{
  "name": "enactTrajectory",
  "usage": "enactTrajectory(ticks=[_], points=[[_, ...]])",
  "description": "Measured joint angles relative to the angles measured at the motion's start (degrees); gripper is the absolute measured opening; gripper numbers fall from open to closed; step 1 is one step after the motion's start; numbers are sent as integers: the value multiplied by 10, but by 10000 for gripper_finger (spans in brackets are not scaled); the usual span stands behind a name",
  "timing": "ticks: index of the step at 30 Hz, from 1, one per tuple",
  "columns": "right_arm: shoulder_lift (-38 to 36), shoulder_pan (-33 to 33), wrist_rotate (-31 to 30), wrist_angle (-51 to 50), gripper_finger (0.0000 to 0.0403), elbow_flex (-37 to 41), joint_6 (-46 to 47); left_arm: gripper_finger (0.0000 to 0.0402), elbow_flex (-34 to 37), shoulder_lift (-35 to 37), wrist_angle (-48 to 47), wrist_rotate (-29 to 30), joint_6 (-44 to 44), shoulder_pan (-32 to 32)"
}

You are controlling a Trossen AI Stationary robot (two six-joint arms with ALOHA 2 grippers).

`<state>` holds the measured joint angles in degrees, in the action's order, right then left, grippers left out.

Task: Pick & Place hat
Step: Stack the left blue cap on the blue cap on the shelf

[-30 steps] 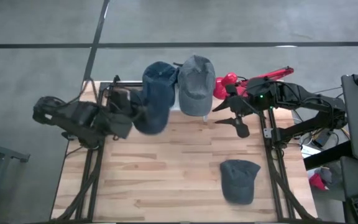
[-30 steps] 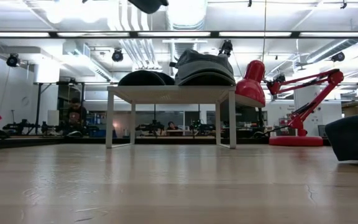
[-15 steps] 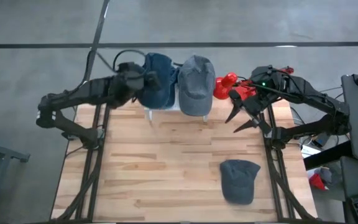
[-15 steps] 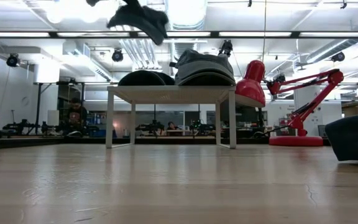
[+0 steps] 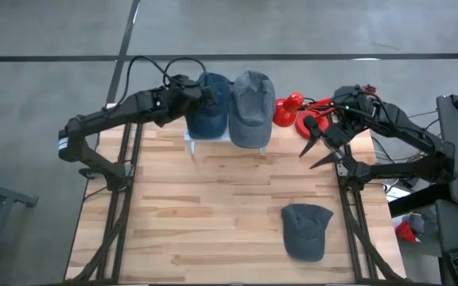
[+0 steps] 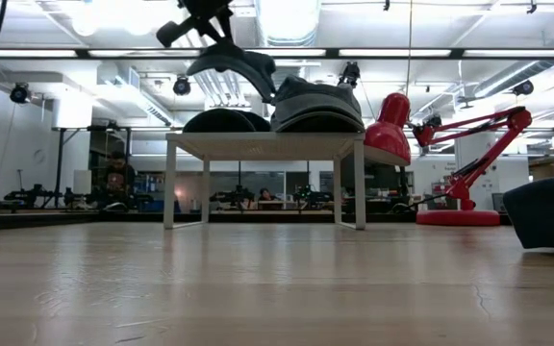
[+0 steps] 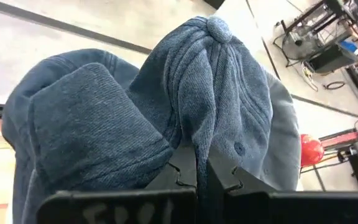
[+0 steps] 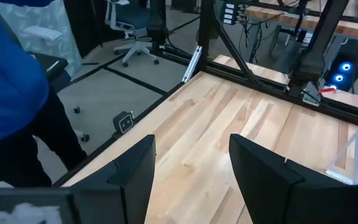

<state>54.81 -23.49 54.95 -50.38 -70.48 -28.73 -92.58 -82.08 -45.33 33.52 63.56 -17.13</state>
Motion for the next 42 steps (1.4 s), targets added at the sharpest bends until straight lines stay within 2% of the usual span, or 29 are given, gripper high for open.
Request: enactTrajectory(ticks=[10,20,32,42], points=[[-5,-1,0,0,203,11,0,0,0,-1,-80,-5,40,-10],[5,-1,0,1,203,11,1,0,0,-1,-56,-8,36,-24],[4,-1,0,1,203,11,2,0,1,-1,-45,-92,9,-76],[5,-1,-14,1,203,12,-4,0,15,-5,-9,-124,-10,-82]])
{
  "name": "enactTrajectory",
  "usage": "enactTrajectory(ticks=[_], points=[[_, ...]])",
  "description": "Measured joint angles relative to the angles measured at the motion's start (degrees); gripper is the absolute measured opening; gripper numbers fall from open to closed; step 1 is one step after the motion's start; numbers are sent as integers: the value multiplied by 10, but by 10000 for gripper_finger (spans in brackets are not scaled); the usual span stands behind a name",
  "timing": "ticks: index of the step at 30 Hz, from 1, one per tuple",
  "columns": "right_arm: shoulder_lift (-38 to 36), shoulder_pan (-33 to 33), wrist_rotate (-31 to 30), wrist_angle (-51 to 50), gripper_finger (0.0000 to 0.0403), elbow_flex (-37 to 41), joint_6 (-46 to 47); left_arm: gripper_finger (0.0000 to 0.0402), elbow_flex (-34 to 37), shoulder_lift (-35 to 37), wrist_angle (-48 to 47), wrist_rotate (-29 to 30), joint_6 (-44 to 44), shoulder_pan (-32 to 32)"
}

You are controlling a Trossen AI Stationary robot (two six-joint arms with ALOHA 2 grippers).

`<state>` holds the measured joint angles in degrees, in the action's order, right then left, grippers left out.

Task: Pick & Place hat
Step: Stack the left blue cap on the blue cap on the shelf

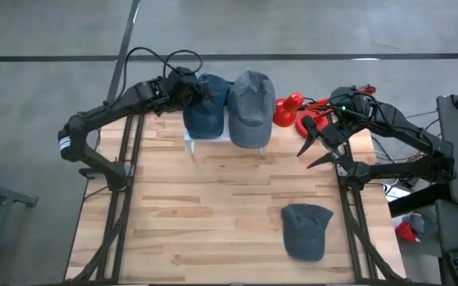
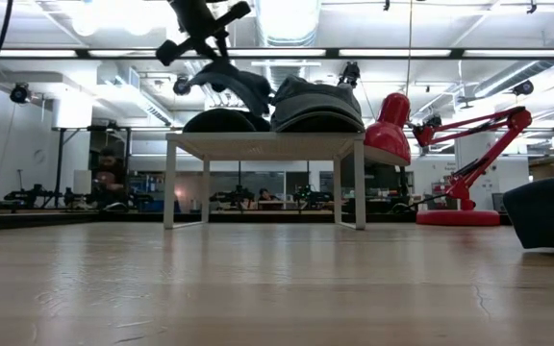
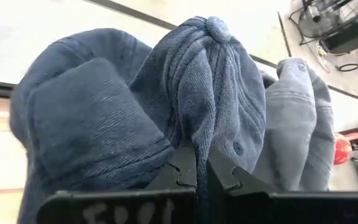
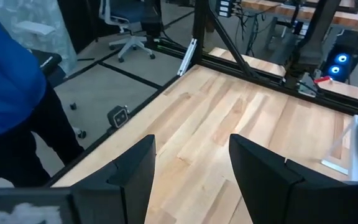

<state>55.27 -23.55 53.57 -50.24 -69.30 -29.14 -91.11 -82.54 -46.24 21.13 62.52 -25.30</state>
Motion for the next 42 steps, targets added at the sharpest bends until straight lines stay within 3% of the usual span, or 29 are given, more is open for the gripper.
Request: enactTrajectory(ticks=[8,18,42], points=[[0,0,-12,0,203,0,-5,0,58,0,67,-24,5,-6],[0,0,-12,0,203,0,-5,9,90,2,78,-19,9,-9],[0,0,-12,2,203,0,2,164,82,13,80,-19,-40,-12]])
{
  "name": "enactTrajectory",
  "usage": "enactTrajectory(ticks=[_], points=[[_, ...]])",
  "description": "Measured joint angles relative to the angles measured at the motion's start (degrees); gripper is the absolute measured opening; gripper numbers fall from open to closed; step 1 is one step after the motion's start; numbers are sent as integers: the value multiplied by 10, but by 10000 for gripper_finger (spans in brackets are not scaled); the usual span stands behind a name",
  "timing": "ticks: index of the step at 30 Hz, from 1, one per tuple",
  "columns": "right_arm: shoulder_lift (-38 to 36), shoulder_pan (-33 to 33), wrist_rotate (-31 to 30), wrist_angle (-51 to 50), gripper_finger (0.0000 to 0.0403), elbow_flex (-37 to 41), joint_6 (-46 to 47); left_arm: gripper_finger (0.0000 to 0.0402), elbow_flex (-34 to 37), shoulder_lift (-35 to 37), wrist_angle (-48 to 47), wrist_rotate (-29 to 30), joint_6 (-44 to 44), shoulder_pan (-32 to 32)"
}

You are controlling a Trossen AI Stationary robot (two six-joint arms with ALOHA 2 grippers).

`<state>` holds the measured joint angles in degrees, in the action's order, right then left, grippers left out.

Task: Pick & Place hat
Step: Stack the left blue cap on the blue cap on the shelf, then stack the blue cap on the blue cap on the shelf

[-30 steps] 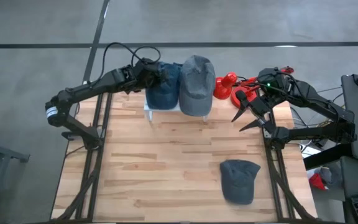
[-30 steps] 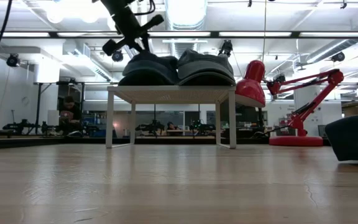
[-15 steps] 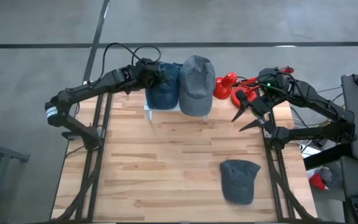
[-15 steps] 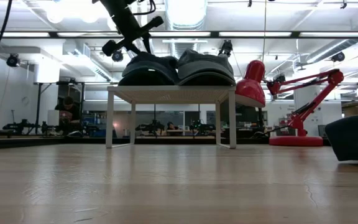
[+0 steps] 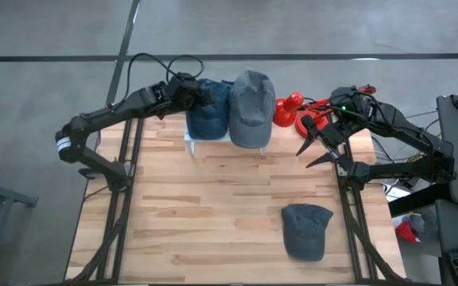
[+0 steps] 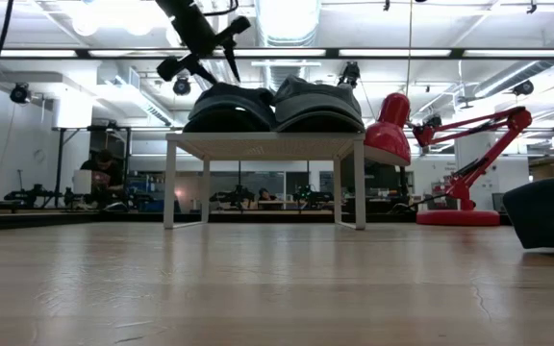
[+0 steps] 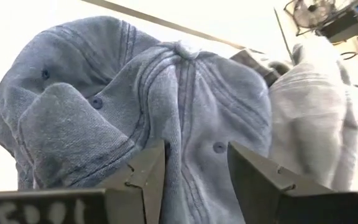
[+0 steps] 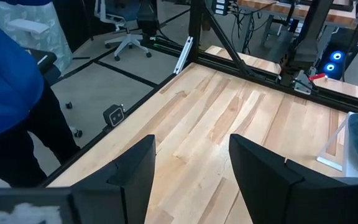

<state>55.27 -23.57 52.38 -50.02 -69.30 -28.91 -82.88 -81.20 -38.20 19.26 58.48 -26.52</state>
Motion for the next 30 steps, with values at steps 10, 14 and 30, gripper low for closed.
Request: enactTrajectory(ticks=[10,14,30], points=[[0,0,0,0,203,0,0,165,-14,47,1,-2,-32,2],[0,0,0,0,203,0,0,165,-14,66,1,-4,-62,10],[0,0,2,-1,203,0,53,165,-2,76,-44,-3,-217,114]])
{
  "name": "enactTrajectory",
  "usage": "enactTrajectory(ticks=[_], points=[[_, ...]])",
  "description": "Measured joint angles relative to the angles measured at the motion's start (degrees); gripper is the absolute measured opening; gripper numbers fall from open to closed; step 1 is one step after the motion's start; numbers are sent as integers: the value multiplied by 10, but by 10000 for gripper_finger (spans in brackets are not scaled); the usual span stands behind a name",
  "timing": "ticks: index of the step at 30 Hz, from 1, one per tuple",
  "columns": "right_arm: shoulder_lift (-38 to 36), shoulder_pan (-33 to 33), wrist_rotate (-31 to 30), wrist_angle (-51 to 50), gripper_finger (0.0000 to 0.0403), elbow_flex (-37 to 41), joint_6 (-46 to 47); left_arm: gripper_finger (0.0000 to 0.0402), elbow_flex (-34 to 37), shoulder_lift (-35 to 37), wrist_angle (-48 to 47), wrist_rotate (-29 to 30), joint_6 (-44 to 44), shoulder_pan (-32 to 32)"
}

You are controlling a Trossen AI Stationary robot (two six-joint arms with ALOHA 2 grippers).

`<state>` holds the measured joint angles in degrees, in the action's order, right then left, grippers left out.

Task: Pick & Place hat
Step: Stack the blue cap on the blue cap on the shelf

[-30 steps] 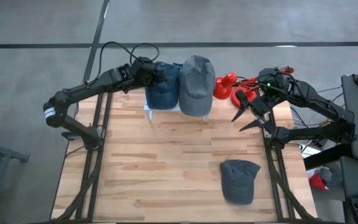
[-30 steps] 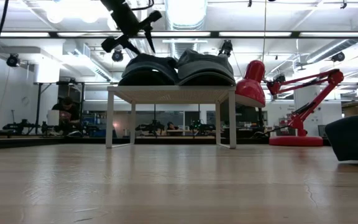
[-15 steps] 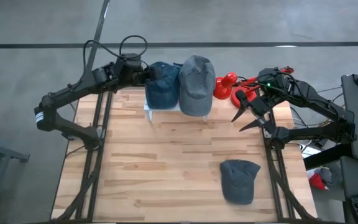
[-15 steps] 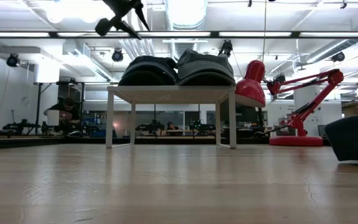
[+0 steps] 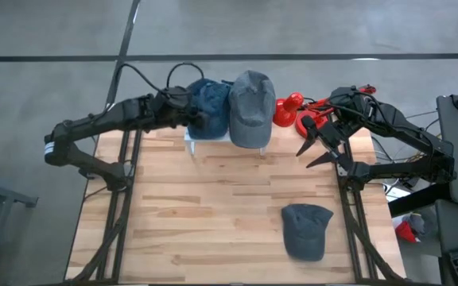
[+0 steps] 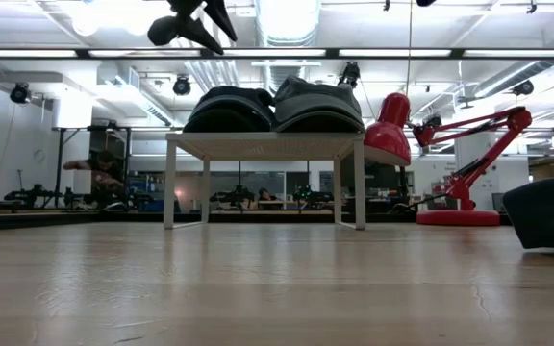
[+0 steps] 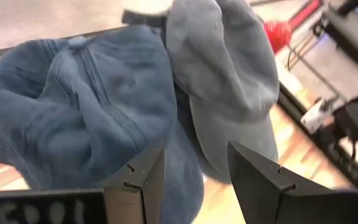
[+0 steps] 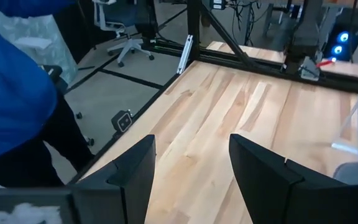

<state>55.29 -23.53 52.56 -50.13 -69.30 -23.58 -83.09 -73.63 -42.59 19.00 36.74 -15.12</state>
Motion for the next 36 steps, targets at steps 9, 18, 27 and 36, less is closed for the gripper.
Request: enactTrajectory(ticks=[9,18,27,36], points=[[0,27,0,-31,203,0,66,165,30,15,-34,6,-37,60],[1,113,-8,-90,203,0,113,165,145,107,37,70,-36,136],[41,240,-212,-99,203,0,195,165,280,215,121,76,-21,175],[132,293,-217,-160,203,4,294,165,329,262,126,76,-75,195]])
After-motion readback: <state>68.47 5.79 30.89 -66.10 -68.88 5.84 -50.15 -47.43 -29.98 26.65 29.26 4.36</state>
